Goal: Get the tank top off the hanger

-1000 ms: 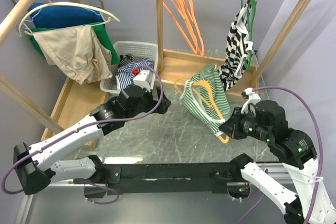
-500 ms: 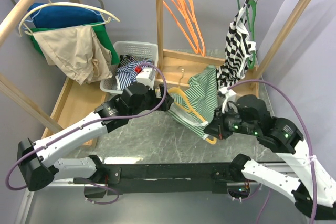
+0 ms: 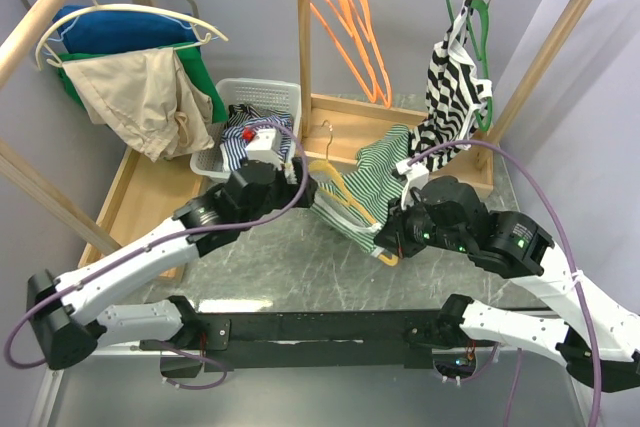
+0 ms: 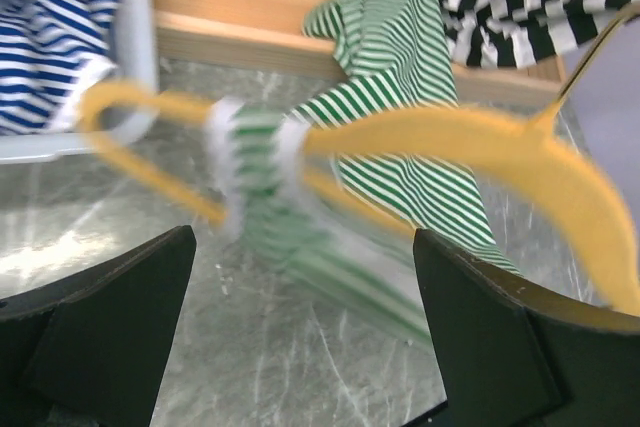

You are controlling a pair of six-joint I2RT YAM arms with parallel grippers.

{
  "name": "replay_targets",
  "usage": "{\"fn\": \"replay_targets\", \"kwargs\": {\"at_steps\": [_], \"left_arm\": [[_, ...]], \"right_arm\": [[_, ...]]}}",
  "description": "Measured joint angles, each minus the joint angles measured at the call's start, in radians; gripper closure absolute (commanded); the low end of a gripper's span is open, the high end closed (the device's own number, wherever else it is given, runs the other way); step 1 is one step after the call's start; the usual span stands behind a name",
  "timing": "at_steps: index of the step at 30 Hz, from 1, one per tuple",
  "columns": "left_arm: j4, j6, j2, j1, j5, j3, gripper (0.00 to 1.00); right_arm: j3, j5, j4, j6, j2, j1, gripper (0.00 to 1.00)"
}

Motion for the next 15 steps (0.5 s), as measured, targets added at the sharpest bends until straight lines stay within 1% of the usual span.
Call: {"fn": "replay_targets", "kwargs": {"at_steps": [4, 8, 11, 15], "left_arm": [[-0.011, 0.003, -0.1, 0.0, -0.047, -0.034, 0.04], [0.001, 0.031, -0.173, 0.0, -0.045, -0.05, 0.04], [0.02, 0.06, -0.176, 0.0, -0.045, -0.047, 0.04], [0.019, 0.092, -0.132, 0.0, -0.041, -0.041, 0.04]], "right_arm": [[0.013, 0.049, 0.006, 0.004, 0.001, 0.0, 1.0], [0.015, 0.05, 0.008, 0.004, 0.014, 0.0, 1.0], [0.015, 0.047, 0.018, 0.004, 0.023, 0.001, 1.0], [0.019, 0.042, 0.022, 0.003, 0.023, 0.003, 1.0]]}}
